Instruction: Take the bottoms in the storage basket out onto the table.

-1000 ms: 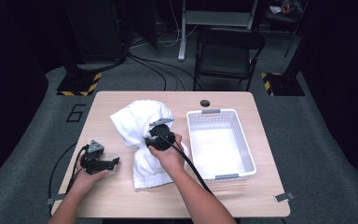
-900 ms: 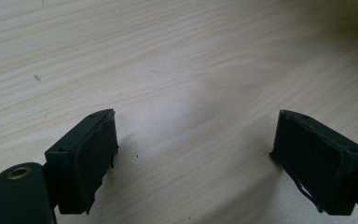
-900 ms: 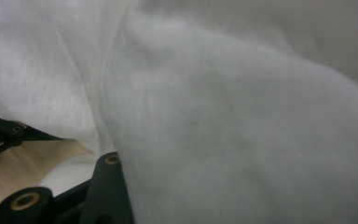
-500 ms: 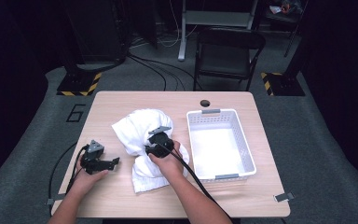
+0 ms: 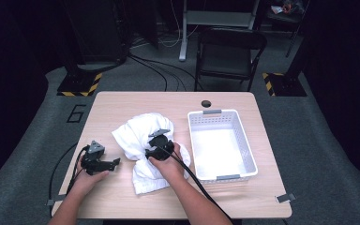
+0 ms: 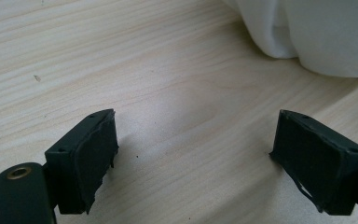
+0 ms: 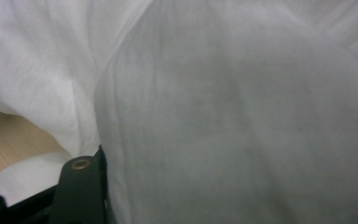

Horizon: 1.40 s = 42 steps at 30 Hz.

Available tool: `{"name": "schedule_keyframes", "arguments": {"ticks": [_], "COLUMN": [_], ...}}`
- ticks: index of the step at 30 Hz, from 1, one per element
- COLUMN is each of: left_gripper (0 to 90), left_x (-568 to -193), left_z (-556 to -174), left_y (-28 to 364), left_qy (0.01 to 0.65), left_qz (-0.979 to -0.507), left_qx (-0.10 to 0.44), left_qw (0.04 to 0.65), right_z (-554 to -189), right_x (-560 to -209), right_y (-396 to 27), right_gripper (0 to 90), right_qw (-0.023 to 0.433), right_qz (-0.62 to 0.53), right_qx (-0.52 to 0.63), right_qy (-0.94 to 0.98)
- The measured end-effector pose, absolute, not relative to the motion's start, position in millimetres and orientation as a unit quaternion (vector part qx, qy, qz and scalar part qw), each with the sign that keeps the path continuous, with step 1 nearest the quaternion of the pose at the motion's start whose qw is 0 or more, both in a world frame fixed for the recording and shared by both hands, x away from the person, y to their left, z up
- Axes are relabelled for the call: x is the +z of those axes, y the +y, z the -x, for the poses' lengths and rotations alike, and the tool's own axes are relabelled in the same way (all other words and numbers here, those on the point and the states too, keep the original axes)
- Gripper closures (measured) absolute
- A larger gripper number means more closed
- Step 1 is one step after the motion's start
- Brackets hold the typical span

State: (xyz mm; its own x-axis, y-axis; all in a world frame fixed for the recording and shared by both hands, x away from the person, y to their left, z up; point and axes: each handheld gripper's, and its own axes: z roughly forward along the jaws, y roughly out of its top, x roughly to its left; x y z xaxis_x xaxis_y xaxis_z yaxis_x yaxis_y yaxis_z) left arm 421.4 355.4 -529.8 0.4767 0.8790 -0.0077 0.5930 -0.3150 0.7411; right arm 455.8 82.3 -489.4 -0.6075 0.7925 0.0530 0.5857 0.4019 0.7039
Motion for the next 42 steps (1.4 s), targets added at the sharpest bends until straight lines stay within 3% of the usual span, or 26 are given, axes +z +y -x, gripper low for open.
{"name": "schedule_keyframes", "arguments": {"ticks": [19, 42], "left_gripper": [13.3, 13.4], "left_x": [-530, -530], "left_z": [-421, -422], "left_y": [355, 355], "left_qy": [0.469, 0.47], "left_qz": [-0.785, -0.784], "left_qx": [0.204, 0.204], "left_qw": [0.35, 0.35], "right_z": [-454, -455], "right_x": [-492, -462], "right_y": [85, 80], "right_gripper": [15.2, 11.0], "right_qw": [0.148, 0.165], "right_qz": [-0.416, -0.411], "right_qx": [0.342, 0.353], "right_qy": [0.829, 0.824]}}
